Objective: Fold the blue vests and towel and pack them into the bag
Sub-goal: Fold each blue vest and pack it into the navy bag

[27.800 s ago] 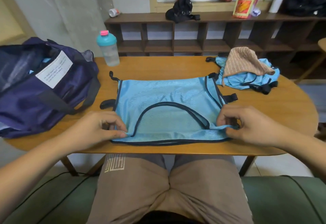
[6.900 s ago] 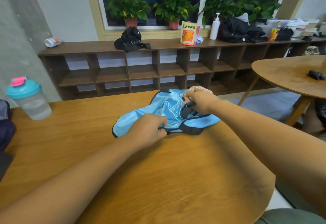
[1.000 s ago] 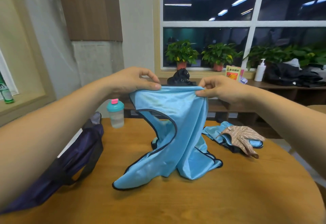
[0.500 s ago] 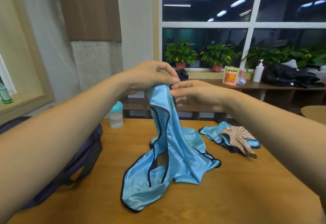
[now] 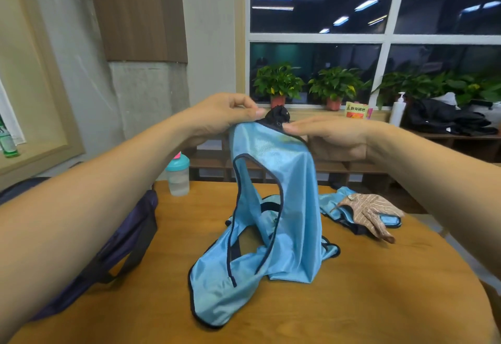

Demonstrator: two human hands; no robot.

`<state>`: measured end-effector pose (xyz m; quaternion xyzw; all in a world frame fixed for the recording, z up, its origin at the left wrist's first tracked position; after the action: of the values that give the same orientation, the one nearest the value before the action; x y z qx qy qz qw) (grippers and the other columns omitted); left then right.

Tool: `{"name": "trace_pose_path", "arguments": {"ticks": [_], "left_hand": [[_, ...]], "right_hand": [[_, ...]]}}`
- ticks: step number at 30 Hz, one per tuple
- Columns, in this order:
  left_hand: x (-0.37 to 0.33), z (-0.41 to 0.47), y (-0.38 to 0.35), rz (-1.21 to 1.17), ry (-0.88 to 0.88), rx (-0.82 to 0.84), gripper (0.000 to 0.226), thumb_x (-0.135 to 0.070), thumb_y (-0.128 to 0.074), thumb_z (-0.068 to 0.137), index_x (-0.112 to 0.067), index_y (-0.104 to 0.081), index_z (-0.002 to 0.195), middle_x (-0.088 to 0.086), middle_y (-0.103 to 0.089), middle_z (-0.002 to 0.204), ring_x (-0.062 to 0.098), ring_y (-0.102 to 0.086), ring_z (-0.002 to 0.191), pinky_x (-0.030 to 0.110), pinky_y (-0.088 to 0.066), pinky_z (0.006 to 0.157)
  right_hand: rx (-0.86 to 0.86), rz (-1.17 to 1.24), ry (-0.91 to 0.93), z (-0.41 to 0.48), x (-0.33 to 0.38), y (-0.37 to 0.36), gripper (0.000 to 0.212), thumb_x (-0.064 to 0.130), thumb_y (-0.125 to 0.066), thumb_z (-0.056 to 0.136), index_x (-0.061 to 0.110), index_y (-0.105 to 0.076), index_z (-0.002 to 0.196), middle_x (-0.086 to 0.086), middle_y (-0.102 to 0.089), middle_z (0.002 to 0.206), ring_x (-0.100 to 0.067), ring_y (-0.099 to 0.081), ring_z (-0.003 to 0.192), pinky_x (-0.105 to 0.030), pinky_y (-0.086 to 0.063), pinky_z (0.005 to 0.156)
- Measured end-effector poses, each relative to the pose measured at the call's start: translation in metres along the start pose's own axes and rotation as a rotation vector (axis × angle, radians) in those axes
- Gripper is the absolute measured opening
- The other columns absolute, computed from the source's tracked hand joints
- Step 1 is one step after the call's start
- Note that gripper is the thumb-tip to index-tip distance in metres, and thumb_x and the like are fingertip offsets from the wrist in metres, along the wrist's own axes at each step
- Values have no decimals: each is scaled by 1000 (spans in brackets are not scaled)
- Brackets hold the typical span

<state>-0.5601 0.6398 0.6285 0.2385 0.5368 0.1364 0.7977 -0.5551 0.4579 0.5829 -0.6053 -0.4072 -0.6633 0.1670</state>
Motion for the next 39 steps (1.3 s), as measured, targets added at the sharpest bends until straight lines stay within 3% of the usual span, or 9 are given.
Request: {"name": "trace_pose_path", "arguments": {"ticks": [5,8,11,16,19,24,32,36,39], "left_hand": [[-30,9,-25,45,-98,21,29,-47,-74,96,-19,-75,104,-11,-78,96,5,-71,98,26,-54,90],[-31,12,-27,70,-127,-19,28,-48,-73,97,-21,-76,103,-7,-79,98,13,-73,102,34,-58,97],[-22,10,-30,63,-108,-15,35,-55,-71,96,-21,-75,105,-6,-79,99,14,-73,99,35,-57,95],[1,-4,-23,50,-58,-76,38,-57,-60,101,-23,-72,111,-13,-75,95,-4,-67,83,14,-50,74],[41,-20,-20,114,13,-143,33,-57,-61,101,-27,-69,113,-10,-76,100,-2,-70,86,19,-52,76],[158,-67,-40,163,315,-95,28,-46,-72,97,-19,-69,106,8,-75,102,21,-74,96,34,-53,72],[286,-164,-73,452,803,223,120,-107,-34,69,-11,-64,135,9,-63,140,26,-61,119,39,-47,98],[274,-176,-85,338,737,289,71,-95,-62,71,-25,-54,70,-2,-49,74,20,-44,70,35,-29,65],[264,-178,-89,203,703,310,54,-73,-78,80,-23,-65,62,-10,-57,67,11,-53,71,30,-35,72]], "right_hand": [[43,145,34,13,10,-28,51,35,-62,105,9,-57,148,-20,-58,151,-34,-57,139,-54,-44,118],[13,118,91,15,20,-28,32,28,-66,102,9,-70,127,-18,-68,131,-30,-64,122,-50,-49,113],[-11,55,77,17,19,-24,32,19,-63,105,-1,-67,130,-16,-70,127,-28,-66,117,-46,-51,112],[-78,72,127,13,31,-5,27,22,-60,107,7,-66,129,-10,-71,124,-23,-65,115,-41,-49,111],[-188,155,160,11,36,20,17,27,-65,104,15,-62,116,-4,-69,107,-18,-63,103,-36,-49,100],[-306,85,155,9,25,42,22,31,-63,105,16,-63,120,-6,-67,117,-20,-64,107,-35,-53,98],[-386,74,128,6,15,54,18,32,-61,106,17,-63,116,-1,-67,109,-14,-67,95,-30,-57,85],[-403,71,109,6,10,57,18,32,-62,105,18,-63,116,-3,-66,112,-17,-64,97,-32,-57,87],[-430,63,106,6,7,58,17,34,-63,105,19,-65,113,-4,-65,114,-18,-63,101,-39,-55,97]]}}
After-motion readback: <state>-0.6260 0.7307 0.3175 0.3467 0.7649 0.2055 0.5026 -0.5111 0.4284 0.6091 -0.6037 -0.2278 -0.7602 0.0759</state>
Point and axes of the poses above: each hand's wrist, its own z-axis towards the middle knuckle, its own y-axis out of the back of the hand, x = y × z, the point moved 9 cm from there along z, towards the middle knuckle
